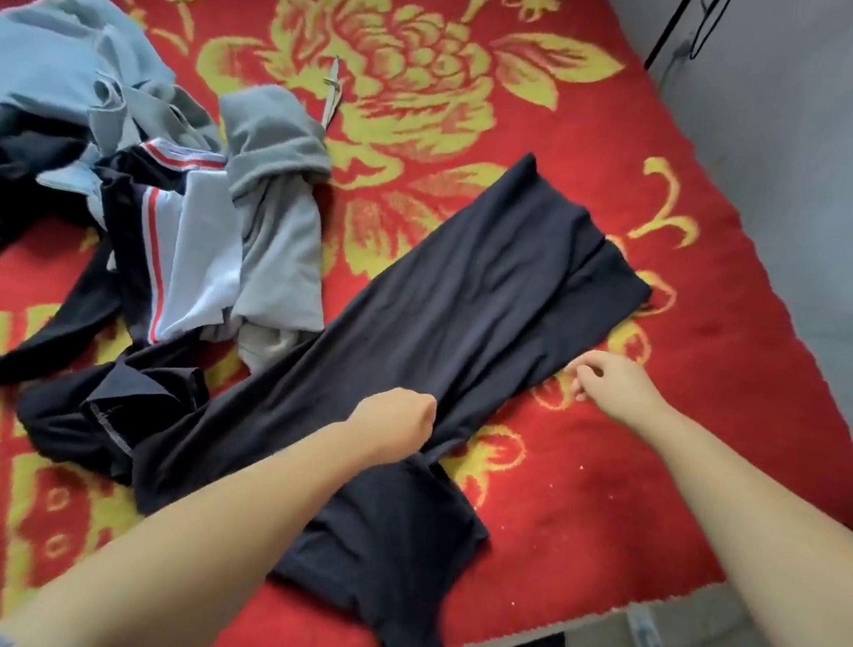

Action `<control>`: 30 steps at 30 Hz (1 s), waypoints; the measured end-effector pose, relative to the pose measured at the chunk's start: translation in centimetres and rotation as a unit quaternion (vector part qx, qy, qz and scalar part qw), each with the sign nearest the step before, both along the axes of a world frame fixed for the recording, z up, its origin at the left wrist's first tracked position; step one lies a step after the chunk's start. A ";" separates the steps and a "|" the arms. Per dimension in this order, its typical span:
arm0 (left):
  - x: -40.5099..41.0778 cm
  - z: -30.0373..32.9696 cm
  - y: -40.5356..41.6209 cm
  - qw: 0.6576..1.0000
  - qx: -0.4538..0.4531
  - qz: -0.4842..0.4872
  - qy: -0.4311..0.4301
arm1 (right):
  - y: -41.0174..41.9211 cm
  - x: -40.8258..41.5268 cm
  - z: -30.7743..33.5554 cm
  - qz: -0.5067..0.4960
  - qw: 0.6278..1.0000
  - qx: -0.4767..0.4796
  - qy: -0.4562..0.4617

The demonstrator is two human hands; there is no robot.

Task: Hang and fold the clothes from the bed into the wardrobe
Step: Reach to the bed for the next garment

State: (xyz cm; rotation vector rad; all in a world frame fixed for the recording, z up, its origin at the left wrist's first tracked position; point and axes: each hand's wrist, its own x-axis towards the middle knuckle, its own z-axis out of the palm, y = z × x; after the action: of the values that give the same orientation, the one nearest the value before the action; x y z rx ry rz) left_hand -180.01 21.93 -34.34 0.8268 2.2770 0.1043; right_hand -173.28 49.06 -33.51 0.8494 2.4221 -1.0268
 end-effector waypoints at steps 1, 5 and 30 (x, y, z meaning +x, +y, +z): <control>-0.1 -0.8 2.2 0.999 0.021 0.047 0.003 | 2.1 -2.2 -0.5 -0.005 1.000 -0.007 0.010; 0.8 -3.8 6.9 0.971 -0.022 0.234 0.044 | 8.4 -9.1 -2.7 -0.036 0.998 -0.043 0.030; 6.1 -4.4 1.0 0.923 0.127 0.340 0.127 | 16.9 -16.5 -0.9 0.096 0.989 0.100 0.054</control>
State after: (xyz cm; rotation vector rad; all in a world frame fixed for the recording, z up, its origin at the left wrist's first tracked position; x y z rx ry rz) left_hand -173.92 22.97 -38.70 0.1299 2.7449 0.6509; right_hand -189.81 65.96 -34.36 0.6205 2.6722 -0.7873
